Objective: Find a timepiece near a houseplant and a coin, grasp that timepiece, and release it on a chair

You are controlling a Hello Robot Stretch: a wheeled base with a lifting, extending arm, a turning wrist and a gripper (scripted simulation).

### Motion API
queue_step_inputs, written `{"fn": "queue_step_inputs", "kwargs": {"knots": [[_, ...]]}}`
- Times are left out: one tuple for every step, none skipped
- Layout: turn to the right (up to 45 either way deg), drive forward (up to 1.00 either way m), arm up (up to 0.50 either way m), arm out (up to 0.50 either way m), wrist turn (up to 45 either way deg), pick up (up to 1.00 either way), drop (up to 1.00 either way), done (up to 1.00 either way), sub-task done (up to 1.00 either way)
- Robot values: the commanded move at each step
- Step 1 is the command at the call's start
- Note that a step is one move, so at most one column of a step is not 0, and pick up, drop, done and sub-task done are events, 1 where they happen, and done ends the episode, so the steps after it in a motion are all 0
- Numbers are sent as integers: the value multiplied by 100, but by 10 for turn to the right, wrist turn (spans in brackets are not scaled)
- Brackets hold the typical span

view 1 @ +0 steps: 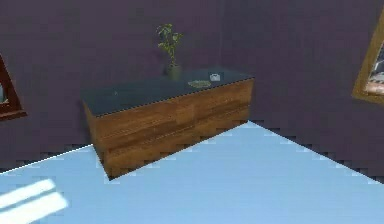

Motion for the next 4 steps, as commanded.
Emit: {"fn": "queue_step_inputs", "kwargs": {"knots": [[0,100,0,0,0,0,0,0,0],[0,35,0,0,0,0,0,0,0],[240,0,0,0,0,0,0,0,0],[0,15,0,0,0,0,0,0,0]]}}
